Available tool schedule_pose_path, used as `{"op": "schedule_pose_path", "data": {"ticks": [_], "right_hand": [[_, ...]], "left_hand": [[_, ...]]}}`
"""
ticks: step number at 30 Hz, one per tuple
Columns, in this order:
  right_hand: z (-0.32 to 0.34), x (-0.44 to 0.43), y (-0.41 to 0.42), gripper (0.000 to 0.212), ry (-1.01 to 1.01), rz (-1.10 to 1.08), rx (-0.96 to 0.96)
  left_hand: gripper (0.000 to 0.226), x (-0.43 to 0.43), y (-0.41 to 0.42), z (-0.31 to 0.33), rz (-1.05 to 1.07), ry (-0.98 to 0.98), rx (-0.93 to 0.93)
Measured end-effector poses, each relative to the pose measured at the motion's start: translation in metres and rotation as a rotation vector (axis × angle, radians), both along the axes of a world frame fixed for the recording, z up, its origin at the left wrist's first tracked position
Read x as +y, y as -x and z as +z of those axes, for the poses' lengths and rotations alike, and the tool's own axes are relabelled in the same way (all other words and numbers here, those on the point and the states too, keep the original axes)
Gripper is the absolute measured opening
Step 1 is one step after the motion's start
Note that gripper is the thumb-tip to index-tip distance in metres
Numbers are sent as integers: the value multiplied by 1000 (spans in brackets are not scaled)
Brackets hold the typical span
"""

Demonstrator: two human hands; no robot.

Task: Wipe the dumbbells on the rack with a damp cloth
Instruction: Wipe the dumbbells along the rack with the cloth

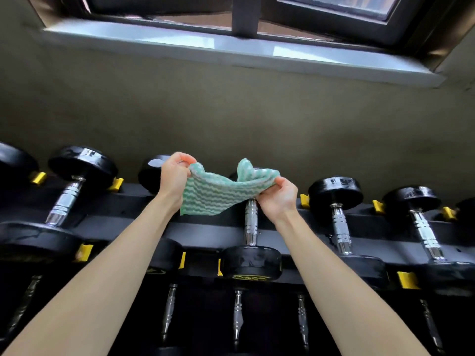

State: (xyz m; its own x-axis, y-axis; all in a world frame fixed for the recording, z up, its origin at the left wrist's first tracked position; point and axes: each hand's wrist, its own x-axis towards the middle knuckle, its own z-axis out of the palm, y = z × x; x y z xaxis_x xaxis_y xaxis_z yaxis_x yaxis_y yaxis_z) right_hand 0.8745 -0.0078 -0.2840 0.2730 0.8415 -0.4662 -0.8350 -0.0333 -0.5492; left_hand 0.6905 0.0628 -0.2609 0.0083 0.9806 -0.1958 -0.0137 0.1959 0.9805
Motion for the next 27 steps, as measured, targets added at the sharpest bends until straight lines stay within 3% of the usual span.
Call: {"op": "schedule_pose_path", "data": {"ticks": [4,8,12,18,21,23,27], "right_hand": [[14,-20,-10,25,-54,-30,-83],[18,-40,-21,27,-14,0,-323],[41,-60,-18,24,-122,337,-534],[67,-80,-11,19,-114,641,-895],[70,-91,-17,13,-139,660,-1007],[72,-98,-18,31,-191,722,-959],[72,-106,-13,24,-191,631,-893]], "left_hand": [[40,-17,-6,15,-114,-32,-111],[41,-28,-8,31,-265,-57,-235],[34,-45,-17,54,-577,-85,-231],[36,-74,-40,69,-809,-187,-34],[36,-86,-45,70,-841,-198,0],[26,-92,-48,69,-828,-203,-11],[22,-94,-52,62,-610,-174,73]]}}
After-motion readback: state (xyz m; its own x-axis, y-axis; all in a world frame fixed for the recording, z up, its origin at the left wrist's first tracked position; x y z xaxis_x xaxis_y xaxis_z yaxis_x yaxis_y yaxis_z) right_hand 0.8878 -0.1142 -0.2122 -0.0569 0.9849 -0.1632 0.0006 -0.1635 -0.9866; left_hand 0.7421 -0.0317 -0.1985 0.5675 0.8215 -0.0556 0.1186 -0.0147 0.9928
